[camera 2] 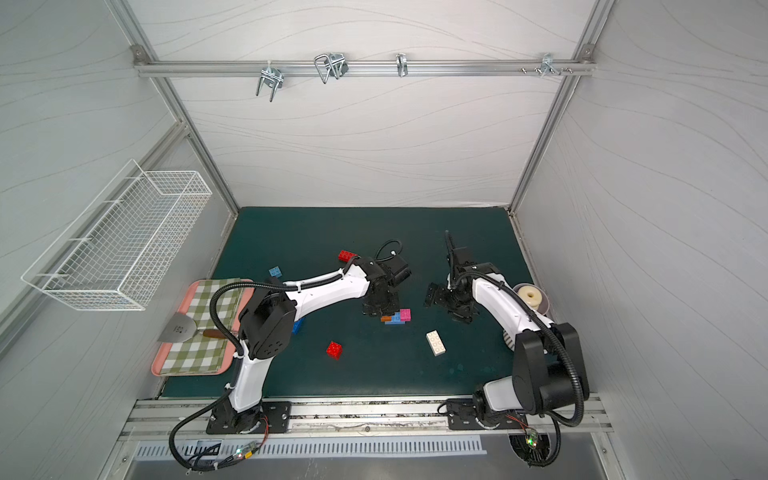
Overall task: Assemble a carrot with lego
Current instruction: Assemble the lego brick with the lego brick.
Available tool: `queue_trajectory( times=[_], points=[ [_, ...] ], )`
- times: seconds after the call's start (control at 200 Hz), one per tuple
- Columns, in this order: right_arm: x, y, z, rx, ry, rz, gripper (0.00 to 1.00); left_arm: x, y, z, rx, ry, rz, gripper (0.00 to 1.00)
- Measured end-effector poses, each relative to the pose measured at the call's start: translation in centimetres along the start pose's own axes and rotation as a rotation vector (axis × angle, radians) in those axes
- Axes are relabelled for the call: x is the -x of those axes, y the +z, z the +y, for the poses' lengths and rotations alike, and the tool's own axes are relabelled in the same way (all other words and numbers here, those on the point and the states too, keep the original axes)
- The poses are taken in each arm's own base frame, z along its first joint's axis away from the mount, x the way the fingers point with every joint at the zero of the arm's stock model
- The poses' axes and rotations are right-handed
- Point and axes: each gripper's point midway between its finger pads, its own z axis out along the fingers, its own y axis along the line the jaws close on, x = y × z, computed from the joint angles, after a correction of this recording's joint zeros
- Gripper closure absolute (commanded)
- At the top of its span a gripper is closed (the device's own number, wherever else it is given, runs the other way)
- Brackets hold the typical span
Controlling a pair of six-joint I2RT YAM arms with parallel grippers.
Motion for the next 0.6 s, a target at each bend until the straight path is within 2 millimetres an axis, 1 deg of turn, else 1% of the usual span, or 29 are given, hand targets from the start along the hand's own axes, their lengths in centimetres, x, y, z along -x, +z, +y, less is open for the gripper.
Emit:
queue_trajectory(
  times=[0.6],
  points=[
    [-0.08, -0.35, 0.04, 0.001, -0.005, -0.005, 0.01, 0.04, -0.02, 0.03, 0.002, 0.011, -0.003, 0.87]
  ],
)
